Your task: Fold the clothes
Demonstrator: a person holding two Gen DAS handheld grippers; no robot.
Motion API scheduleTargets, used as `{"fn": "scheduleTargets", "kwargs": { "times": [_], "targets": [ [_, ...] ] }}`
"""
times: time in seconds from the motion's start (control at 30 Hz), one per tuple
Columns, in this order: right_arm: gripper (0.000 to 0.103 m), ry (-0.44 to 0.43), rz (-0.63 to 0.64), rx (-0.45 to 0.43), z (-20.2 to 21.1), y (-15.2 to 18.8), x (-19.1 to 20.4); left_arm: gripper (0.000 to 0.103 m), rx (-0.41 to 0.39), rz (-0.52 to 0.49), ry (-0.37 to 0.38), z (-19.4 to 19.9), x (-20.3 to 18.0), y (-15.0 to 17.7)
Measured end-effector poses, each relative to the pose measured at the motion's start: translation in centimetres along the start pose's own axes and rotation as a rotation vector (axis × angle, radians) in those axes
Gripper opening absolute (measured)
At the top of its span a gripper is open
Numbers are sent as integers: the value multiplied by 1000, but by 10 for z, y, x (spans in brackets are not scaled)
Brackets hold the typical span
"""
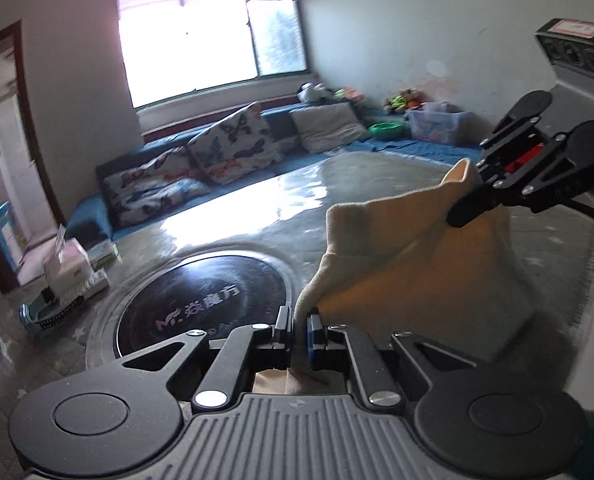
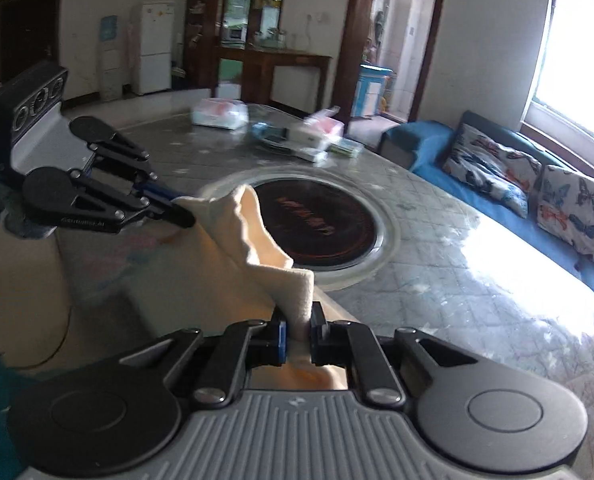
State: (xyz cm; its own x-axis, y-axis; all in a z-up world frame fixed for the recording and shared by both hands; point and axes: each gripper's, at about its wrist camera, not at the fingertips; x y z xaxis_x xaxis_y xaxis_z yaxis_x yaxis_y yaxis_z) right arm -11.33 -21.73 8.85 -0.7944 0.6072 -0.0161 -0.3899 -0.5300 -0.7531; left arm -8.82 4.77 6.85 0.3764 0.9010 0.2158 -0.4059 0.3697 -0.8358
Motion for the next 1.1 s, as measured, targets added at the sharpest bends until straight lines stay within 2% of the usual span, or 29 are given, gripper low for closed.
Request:
{"fn": "scheduleTargets", "kwargs": {
  "times": [0.13, 0.23, 0.27, 0.3, 0.33, 0.4, 0.53, 0.7, 0.77, 0.83, 0.87, 0.9, 0.93, 1.03, 1.1],
  "targets": [
    [10, 48, -90, 8, -21, 11, -20, 9, 77, 47, -60, -52, 4, 5],
    [14, 83, -158, 13, -37, 19, -34, 14, 126, 91, -83, -75, 8, 14],
    [19, 95, -181, 15, -43, 21, -39, 14, 129, 100, -89, -77, 10, 15],
    [25, 107, -204, 17, -48, 24, -44, 19, 131, 108, -95, -77, 13, 16],
    [26, 119, -226, 19, -53, 26, -49, 27, 133, 116, -101, -78, 15, 16],
    [25, 143, -271, 23, -64, 32, -59, 30, 122, 119, -114, -71, 18, 15],
    [25, 187, -342, 30, -73, 43, -72, 30, 108, 144, -121, -54, 22, 11],
    [25, 225, -388, 36, -58, 58, -76, 30, 116, 188, -53, -39, 12, 9],
    [26, 210, -435, 20, -60, 63, -82, 30, 117, 169, -38, -39, 5, 9],
    [26, 205, -433, 21, -64, 65, -81, 30, 117, 149, -24, -39, -2, 9],
    [20, 217, -421, 32, -68, 64, -79, 30, 124, 137, -24, -41, -4, 10],
    [9, 232, -408, 41, -71, 62, -76, 30, 132, 124, -26, -44, -6, 11],
    [7, 256, -391, 44, -72, 60, -74, 30, 142, 117, -30, -47, -7, 13],
    [4, 345, -320, 22, -66, 51, -66, 31, 169, 111, -35, -54, -7, 19],
    [4, 363, -310, 25, -65, 51, -66, 32, 175, 118, -31, -56, -5, 21]
  ]
}}
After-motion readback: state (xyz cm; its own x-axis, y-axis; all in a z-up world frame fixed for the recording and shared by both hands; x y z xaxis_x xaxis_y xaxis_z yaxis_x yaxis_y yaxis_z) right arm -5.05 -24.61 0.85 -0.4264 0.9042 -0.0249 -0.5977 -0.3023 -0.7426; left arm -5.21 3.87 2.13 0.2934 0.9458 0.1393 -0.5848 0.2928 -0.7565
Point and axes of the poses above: each gripper's, at about its wrist camera, not at the fingertips, and z roughly against the way its jaws point, x to its left, y to its underside, and after that the axes turned 8 degrees about -y, right-handed
